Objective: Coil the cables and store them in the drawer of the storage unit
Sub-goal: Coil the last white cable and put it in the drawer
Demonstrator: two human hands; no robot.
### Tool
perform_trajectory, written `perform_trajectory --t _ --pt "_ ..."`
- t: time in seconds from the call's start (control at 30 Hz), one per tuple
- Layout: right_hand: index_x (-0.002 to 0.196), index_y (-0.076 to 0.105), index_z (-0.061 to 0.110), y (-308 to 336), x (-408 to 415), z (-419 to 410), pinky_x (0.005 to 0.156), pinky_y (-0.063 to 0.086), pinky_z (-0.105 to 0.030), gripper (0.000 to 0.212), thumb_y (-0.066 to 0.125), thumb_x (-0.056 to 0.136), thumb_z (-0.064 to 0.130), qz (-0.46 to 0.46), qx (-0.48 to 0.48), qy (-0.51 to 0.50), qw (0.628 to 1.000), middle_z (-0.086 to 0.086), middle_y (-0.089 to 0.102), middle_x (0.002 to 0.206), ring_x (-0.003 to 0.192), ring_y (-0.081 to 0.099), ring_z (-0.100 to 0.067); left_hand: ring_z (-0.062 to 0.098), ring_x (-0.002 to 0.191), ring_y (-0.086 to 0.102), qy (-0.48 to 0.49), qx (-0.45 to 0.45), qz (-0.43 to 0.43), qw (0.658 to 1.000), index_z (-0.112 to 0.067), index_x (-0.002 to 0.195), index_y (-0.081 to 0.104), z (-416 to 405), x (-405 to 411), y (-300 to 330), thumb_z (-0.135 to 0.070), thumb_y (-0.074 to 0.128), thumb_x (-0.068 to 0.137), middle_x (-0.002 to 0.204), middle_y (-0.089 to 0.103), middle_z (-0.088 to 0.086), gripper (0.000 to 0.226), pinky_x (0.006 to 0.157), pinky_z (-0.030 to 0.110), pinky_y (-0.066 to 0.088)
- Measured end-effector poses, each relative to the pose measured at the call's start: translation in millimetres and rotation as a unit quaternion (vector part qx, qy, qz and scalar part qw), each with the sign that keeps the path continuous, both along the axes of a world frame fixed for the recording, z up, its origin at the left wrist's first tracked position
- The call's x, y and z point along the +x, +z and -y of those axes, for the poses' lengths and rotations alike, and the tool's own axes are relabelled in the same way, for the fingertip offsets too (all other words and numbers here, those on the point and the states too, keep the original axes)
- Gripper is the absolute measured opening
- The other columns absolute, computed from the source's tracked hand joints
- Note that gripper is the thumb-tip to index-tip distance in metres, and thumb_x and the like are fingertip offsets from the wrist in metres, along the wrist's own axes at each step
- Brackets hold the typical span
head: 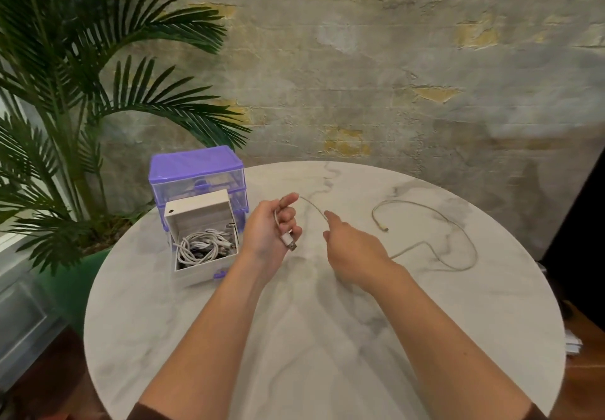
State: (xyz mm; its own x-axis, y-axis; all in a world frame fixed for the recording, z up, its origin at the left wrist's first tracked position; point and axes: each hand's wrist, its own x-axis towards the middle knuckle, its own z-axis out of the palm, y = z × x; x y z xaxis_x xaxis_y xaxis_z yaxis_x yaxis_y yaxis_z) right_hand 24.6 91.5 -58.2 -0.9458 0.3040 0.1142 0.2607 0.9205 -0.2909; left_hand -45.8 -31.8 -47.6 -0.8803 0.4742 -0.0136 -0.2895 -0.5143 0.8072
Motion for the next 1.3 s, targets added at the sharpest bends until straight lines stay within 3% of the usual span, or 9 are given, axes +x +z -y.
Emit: perform_trajectory --t 0.1,0.17,0.27,0.43,0.6,0.83,1.03,1.13,1.3 --pt "0.147 0.029 0.015 -2 3 1 0.068 0.035 -0.034 0.043 0.029 0.105 0.028 0.018 0.098 -0.004 0.995 -0.007 0.059 0.122 0.103 0.061 -0.031 0.004 0.058 0.042 0.025 -0.047 -0.066 0.996 -0.022 0.109 0.071 2 -2 -7 -0.039 0.041 0.102 0.07 0.051 -0.008 0.035 0.075 0.024 0.043" --pt "0.115 0.058 0.014 4 6 4 0.065 0.035 -0.032 0.04 0.031 0.104 0.042 0.031 0.159 -0.011 0.987 -0.006 0.064 0.102 0.091 0.063 -0.027 0.004 0.058 0.043 0.025 -0.077 -0.09 0.993 -0.032 0.111 0.07 2 -2 -9 -0.051 0.044 0.096 0.071 0.054 -0.008 0.036 0.078 0.026 0.047" --pt "0.066 0.051 0.015 7 13 10 0.054 0.031 -0.029 0.056 0.036 0.097 0.06 0.061 0.15 0.02 0.987 0.001 0.055 0.069 0.064 0.053 -0.019 0.007 0.053 0.029 0.024 -0.105 -0.127 0.986 -0.029 0.124 0.063 -1 -1 -12 -0.054 0.037 0.097 0.059 0.033 -0.006 0.045 0.067 0.022 0.043" --pt "0.076 0.072 0.017 9 26 20 0.067 0.049 -0.034 0.054 0.037 0.094 0.054 -0.023 0.081 0.132 0.988 -0.001 0.067 0.065 0.065 0.06 -0.016 0.005 0.061 0.051 0.001 -0.169 -0.214 0.962 -0.022 0.129 0.058 0 -2 -19 -0.036 0.032 0.104 0.073 0.057 -0.009 0.038 0.068 0.02 0.036" --pt "0.053 0.053 0.029 19 38 13 0.054 0.039 -0.03 0.028 0.041 0.076 0.038 -0.177 -0.078 0.119 0.974 0.004 0.06 0.057 0.059 0.053 -0.017 0.007 0.088 0.066 -0.038 -0.252 -0.282 0.925 -0.02 0.12 0.066 5 2 -19 -0.035 0.036 0.103 0.1 0.073 0.003 0.037 0.087 0.023 0.043" --pt "0.082 0.068 0.034 16 31 -9 0.057 0.031 -0.02 0.011 0.063 0.089 0.042 -0.341 -0.175 0.049 0.922 0.032 0.054 0.068 0.065 0.048 -0.006 0.015 0.055 0.052 -0.113 -0.237 -0.253 0.931 -0.014 0.086 0.072 1 13 -18 -0.02 0.036 0.103 0.058 0.051 0.001 0.04 0.066 0.027 0.035" --pt "0.104 0.07 0.043 6 21 -23 0.058 0.032 -0.022 0.023 0.054 0.092 0.054 -0.327 -0.159 -0.032 0.931 0.009 0.048 0.076 0.074 0.049 -0.002 0.007 0.04 0.019 -0.172 -0.062 -0.089 0.979 -0.007 0.077 0.061 3 8 -14 -0.029 0.038 0.097 0.054 0.024 -0.004 0.038 0.072 0.034 0.002" --pt "0.121 0.063 0.038 0 17 -21 0.058 0.033 -0.02 0.027 0.045 0.101 0.036 -0.325 -0.164 -0.008 0.931 0.01 0.045 0.082 0.072 0.049 0.001 0.006 0.037 0.023 -0.151 -0.032 -0.049 0.987 -0.01 0.079 0.062 5 9 -14 -0.025 0.042 0.098 0.053 0.031 -0.005 0.032 0.066 0.026 0.017" --pt "0.115 0.064 0.04 -7 14 -17 0.067 0.042 -0.029 0.028 0.04 0.101 0.043 -0.237 -0.122 -0.028 0.963 0.015 0.061 0.088 0.082 0.056 -0.007 0.01 0.046 0.047 -0.104 0.045 0.029 0.993 -0.005 0.086 0.06 8 11 -8 -0.019 0.041 0.101 0.061 0.051 0.0 0.028 0.09 0.032 0.051"
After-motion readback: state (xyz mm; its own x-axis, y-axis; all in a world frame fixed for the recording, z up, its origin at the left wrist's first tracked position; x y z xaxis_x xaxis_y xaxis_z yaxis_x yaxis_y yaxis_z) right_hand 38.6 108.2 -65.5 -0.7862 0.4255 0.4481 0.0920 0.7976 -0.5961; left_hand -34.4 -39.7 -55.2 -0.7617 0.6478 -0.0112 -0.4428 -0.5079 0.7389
